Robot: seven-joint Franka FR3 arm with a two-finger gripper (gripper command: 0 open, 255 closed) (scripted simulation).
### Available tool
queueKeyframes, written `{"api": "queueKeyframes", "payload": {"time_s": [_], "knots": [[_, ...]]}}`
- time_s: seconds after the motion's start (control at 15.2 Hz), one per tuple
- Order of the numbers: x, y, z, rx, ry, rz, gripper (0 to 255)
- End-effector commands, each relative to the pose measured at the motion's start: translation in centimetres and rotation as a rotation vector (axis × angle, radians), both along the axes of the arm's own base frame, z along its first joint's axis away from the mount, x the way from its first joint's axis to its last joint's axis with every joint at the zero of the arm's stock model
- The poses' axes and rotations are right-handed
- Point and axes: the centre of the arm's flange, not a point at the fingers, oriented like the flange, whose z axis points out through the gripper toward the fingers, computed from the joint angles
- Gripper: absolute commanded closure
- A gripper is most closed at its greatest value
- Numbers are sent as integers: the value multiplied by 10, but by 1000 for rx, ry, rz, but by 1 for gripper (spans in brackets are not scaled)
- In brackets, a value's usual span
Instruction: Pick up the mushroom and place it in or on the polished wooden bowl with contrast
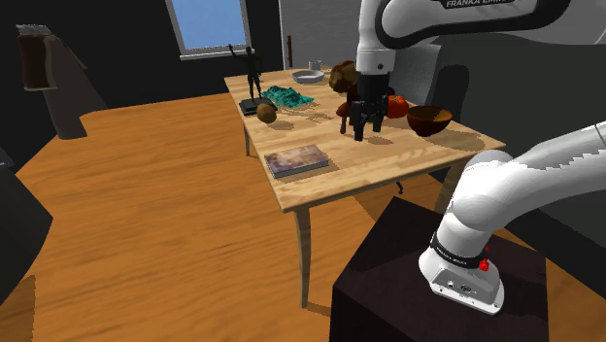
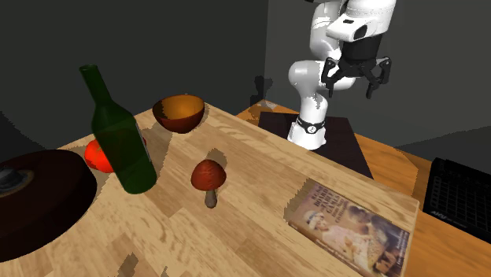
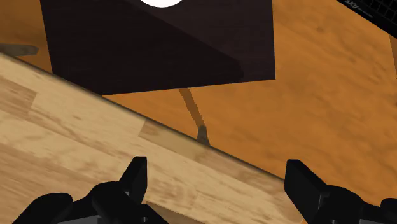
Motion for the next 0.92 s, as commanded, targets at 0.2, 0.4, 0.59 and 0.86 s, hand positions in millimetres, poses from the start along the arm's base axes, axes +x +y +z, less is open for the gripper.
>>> {"api": "queueKeyframes", "payload": {"time_s": [0.2,0.4,0.59,0.86], "knots": [[11,-36,-9,9,-48,8,0],[22,-71,-17,18,-95,15,0],[34,-106,-25,27,-143,23,0],[51,-153,-35,39,-207,33,0]]}}
